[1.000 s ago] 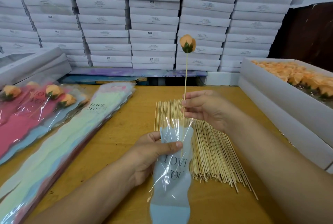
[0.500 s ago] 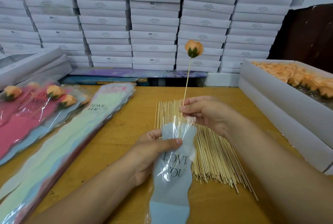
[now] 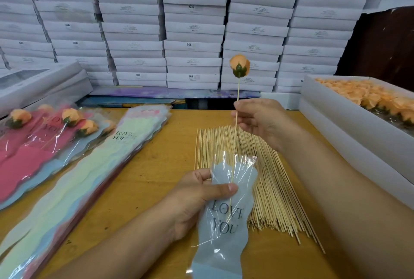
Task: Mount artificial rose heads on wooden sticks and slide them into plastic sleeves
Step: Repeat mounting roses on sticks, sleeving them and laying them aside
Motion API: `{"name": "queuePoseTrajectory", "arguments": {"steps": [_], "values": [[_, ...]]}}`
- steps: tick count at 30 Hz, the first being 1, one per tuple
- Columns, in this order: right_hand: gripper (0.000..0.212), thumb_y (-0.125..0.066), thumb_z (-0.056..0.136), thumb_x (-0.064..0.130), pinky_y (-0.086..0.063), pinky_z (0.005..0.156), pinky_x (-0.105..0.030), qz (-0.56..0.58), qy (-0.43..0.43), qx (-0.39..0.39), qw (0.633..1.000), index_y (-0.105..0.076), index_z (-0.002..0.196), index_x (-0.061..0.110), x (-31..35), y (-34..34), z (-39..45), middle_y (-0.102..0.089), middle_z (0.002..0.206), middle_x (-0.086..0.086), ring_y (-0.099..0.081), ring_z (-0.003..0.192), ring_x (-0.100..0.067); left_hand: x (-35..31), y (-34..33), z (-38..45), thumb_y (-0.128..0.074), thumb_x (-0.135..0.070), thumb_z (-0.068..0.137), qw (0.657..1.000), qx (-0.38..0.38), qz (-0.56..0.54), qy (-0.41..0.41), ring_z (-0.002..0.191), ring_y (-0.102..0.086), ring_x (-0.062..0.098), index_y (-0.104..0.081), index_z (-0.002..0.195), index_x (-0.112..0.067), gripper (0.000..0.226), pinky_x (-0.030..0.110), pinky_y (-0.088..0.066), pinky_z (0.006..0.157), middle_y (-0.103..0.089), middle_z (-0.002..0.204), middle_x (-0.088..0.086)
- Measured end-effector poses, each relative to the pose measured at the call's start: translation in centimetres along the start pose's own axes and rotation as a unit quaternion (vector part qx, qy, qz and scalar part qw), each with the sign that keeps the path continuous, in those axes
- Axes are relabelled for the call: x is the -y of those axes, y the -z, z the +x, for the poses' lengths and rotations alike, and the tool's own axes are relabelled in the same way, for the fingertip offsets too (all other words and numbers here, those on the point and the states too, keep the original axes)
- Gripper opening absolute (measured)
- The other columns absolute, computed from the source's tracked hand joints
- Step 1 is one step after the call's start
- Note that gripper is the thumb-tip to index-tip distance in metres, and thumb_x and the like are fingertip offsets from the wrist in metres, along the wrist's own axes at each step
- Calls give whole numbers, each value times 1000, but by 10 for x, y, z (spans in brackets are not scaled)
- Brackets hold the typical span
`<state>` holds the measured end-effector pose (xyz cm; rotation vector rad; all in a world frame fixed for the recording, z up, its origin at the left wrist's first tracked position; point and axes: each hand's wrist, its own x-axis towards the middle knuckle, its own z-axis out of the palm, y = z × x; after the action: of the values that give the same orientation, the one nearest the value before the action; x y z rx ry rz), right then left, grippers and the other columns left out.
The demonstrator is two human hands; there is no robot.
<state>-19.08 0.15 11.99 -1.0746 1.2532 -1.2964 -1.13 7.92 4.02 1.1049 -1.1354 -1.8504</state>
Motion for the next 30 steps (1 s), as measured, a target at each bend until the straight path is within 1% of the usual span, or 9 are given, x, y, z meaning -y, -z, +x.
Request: {"name": "queuePoseTrajectory", "arguments": {"steps": [4, 7, 11, 15, 17, 19, 23, 27, 30], "values": [[2, -68, 92, 10, -55, 58, -20, -9, -1, 11, 1000, -70, 91, 9, -3, 1, 1, -75, 75, -5, -65, 63, -12, 0, 1, 2, -80, -1, 73, 1000, -12, -15, -13, 83, -75, 34, -69, 115, 4, 43, 40, -63, 73, -74, 106, 26], [4, -70, 91, 11, -56, 61, -20, -29, -6, 36, 999, -72, 93, 7, -11, 3, -3, -75, 82, -7, -68, 67, -12, -1, 2, 4, -82, -3, 69, 999, -22, -27, -18, 84, -74, 34, -69, 115, 5, 49, 42, -63, 76, -73, 106, 27], [12, -73, 89, 13, -55, 64, -21, -55, -25, 74, 995, -73, 98, 6, -22, 5, -11, -73, 85, -5, -68, 76, -12, -2, 3, 5, -80, -2, 69, 999, -24, -38, -25, 83, -74, 33, -70, 112, 6, 45, 43, -63, 76, -73, 106, 27], [15, -75, 86, 17, -55, 73, -26, -90, -37, 99, 990, -75, 98, 8, -31, 5, -18, -73, 87, -2, -67, 79, -12, -3, 4, 4, -81, -5, 68, 998, -26, -39, -29, 83, -74, 32, -69, 114, 4, 49, 41, -63, 76, -74, 106, 26], [16, -76, 85, 18, -52, 78, -31, -103, -38, 103, 989, -76, 98, 8, -33, 6, -21, -73, 88, -5, -65, 81, -16, -4, 3, 4, -80, -4, 69, 998, -23, -44, -33, 78, -75, 30, -71, 112, 3, 44, 39, -63, 71, -74, 104, 26], [17, -77, 85, 19, -52, 83, -34, -105, -42, 103, 988, -76, 98, 8, -34, 5, -23, -75, 95, -10, -65, 85, -18, -5, 3, 3, -80, -4, 69, 998, -19, -48, -32, 78, -74, 30, -70, 112, 5, 45, 39, -63, 72, -74, 105, 26], [26, -72, 90, 21, -51, 65, -24, -89, -45, 98, 990, -70, 107, 2, -24, 3, -19, -72, 93, -7, -66, 78, -13, -4, 2, 2, -82, -6, 67, 998, -15, -45, -28, 84, -72, 33, -66, 118, 8, 55, 42, -61, 78, -73, 108, 27], [13, -70, 92, 19, -50, 59, -21, -28, -44, 39, 998, -68, 94, 6, -8, 0, -8, -71, 84, -5, -63, 64, -10, -2, 1, -1, -84, -5, 68, 999, 2, -39, -19, 83, -73, 31, -69, 113, 7, 50, 41, -61, 78, -73, 109, 27], [11, -70, 93, 18, -50, 53, -19, -10, -38, 7, 999, -70, 90, 8, -4, -1, -1, -72, 73, -1, -61, 60, -10, -2, 0, -2, -88, -6, 68, 999, 7, -35, -13, 86, -72, 33, -68, 115, 7, 53, 42, -61, 80, -72, 110, 27]]}}
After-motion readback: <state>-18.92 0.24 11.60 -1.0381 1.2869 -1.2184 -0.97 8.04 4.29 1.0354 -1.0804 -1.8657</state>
